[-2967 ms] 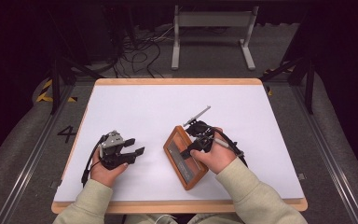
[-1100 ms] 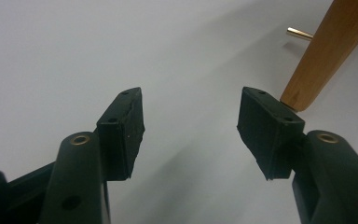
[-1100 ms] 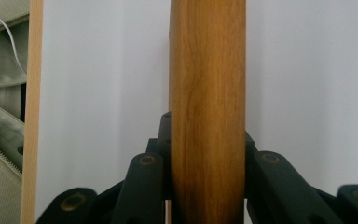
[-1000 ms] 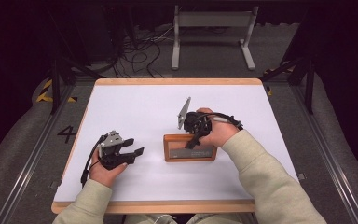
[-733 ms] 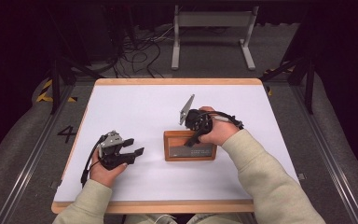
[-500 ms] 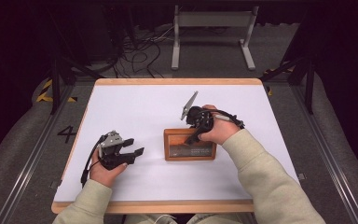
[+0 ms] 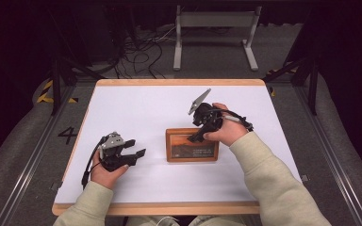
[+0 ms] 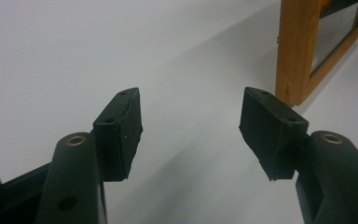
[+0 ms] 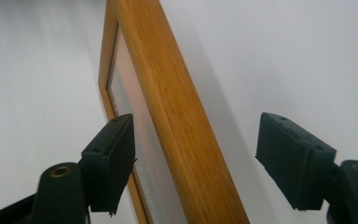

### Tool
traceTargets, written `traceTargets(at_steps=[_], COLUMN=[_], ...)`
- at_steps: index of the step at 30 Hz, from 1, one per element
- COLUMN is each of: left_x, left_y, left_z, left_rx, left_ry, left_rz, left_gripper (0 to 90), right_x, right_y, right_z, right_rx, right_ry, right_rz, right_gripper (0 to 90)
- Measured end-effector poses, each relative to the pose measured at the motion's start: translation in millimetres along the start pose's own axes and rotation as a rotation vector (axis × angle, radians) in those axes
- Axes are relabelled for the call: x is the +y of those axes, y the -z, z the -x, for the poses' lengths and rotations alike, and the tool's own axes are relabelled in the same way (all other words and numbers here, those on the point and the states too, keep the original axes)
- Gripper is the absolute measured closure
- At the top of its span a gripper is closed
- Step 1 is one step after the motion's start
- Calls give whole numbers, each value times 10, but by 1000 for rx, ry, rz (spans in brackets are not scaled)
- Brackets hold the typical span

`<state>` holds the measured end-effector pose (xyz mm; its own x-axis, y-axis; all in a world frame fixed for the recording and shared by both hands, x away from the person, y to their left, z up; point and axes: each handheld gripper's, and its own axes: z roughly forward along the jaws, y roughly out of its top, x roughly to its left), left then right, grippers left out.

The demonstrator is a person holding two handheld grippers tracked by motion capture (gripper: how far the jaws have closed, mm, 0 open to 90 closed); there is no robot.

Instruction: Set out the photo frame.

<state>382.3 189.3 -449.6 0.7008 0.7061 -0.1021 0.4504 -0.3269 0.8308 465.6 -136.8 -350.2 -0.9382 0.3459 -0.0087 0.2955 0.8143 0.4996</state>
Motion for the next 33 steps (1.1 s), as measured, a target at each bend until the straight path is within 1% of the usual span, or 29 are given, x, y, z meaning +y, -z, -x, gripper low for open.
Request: traceTargets(at_steps=[1,2,3,4,7,11,12,14,15,16,18,19,20,21,22,24,26,28,29,30,32,33], left_x=[2,1,1,1,-2,9,12,22,26,29,31,33,34,34,36,39,42,46,46,49,53,56], left_y=[8,20,20,36,50,85,90,92,92,89,89,89,87,87,86,86,88,88,88,91,90,92], left_z=[-7,0,0,6,15,37,47,56,67,68,85,88,90,90,96,93,95,96,96,102,106,106], left_rx=[-2,-2,-2,2,1,12,13,10,11,12,10,8,6,6,4,2,4,2,2,-5,-6,-6], left_ry=[-8,2,2,2,5,3,7,0,3,-11,-9,-10,-10,-10,-7,-11,-15,-19,-19,-19,-20,-24], left_rz=[0,5,5,8,9,19,16,19,19,24,23,24,26,26,28,27,29,32,32,31,33,32], left_gripper=[385,371,366,361,345,314,306,291,284,279,279,279,278,278,277,273,270,269,267,266,264,263], right_x=[-16,-45,-45,-84,-163,-317,-359,-442,-472,-520,-601,-639,-690,-690,-789,-879,-967,-1052,-1052,-1130,-1190,-1226], right_y=[59,143,143,242,367,532,566,629,649,683,739,756,774,774,825,868,912,950,950,976,983,982], right_z=[-16,-32,-32,-58,-93,-136,-145,-167,-174,-187,-208,-214,-219,-219,-221,-211,-201,-198,-198,-192,-194,-193], right_rx=[-14,-26,-26,-41,-60,-86,-91,-102,-105,-117,-127,-124,-125,-125,-146,-148,-156,-146,-146,-154,-155,-140], right_ry=[0,6,6,-10,-22,-53,-60,-77,-80,-77,-78,-102,-150,-150,-160,-165,-187,-231,-231,-251,-261,-268], right_rz=[34,84,84,112,151,201,210,224,232,247,266,266,266,266,292,311,333,357,357,374,357,348], right_gripper=[263,248,248,257,258,259,257,248,222,183,174,149,119,119,114,80,61,42,42,36,32,29])
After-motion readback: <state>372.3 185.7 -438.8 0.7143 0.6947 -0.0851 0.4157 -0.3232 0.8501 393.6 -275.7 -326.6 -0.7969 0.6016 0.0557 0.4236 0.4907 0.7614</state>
